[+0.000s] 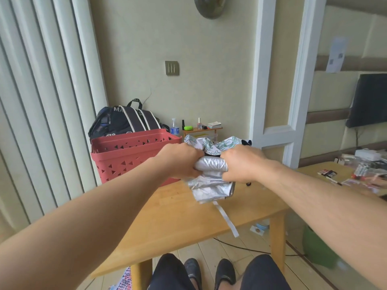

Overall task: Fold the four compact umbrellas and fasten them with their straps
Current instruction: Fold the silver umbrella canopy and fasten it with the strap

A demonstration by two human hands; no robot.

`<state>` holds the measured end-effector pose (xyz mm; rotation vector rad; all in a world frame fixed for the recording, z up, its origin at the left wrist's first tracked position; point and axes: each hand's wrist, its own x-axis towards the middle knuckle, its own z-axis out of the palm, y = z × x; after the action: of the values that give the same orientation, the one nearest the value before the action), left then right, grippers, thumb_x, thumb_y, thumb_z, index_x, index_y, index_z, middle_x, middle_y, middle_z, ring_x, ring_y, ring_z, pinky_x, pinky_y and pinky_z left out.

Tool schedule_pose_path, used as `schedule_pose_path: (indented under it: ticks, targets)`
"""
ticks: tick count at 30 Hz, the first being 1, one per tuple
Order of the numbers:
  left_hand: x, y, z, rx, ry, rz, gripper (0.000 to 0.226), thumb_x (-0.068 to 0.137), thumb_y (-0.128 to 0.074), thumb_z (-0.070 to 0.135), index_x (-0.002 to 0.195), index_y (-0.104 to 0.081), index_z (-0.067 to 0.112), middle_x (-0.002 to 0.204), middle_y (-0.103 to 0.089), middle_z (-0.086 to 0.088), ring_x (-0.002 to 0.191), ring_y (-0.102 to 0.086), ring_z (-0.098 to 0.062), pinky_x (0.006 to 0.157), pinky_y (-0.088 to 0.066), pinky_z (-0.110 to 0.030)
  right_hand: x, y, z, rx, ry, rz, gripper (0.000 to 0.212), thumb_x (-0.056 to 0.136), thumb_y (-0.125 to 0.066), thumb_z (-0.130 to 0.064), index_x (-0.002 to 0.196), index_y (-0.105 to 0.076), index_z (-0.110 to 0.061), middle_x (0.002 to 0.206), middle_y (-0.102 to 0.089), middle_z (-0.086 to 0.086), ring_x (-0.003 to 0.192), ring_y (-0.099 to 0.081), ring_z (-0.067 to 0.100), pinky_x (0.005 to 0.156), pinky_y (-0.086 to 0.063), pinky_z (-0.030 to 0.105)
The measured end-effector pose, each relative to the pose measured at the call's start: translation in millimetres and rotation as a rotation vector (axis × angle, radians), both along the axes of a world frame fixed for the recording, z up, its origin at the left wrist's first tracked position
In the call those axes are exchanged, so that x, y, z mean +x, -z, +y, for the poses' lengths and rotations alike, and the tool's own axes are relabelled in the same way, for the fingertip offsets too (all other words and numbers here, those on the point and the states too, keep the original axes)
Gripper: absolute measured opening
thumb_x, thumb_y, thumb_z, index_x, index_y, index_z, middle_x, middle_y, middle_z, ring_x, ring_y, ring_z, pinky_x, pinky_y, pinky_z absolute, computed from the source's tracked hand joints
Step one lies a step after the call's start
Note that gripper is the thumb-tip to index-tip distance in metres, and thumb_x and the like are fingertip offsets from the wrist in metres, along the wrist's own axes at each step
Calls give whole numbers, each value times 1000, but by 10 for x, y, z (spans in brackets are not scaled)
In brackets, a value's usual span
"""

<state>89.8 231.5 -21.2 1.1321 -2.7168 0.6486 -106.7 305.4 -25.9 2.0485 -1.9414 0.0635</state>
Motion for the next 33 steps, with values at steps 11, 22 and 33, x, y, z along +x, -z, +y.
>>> schedule_pose_path:
  ticks: [11,22,33]
  targets:
    - [-8,2,5,84,-16,109,21,76,-62,26,94,-55,34,76,-58,11,79,-62,-26,61,-54,-36,-218,-40,48,-7,22,-30,23,79,-63,-45,89,-53,-27,81,-55,-10,78,-55,17,58,-44,30]
    - [-104,-55,-6,134,-80,79,17,77,-64,21,93,-61,23,76,-60,3,69,-60,-20,61,-53,-33,-157,54,-133,-285,-29,189,56,87,-49,-82,113,-52,-33,112,-66,-6,112,-57,27,91,-40,39]
    - [66,-80,-23,226,-61,50,25,79,-71,36,100,-65,23,85,-68,1,80,-66,-22,71,-60,-38,-96,78,6,-209,54,107,22,93,-59,-47,109,-61,-32,104,-67,2,97,-64,32,68,-45,34]
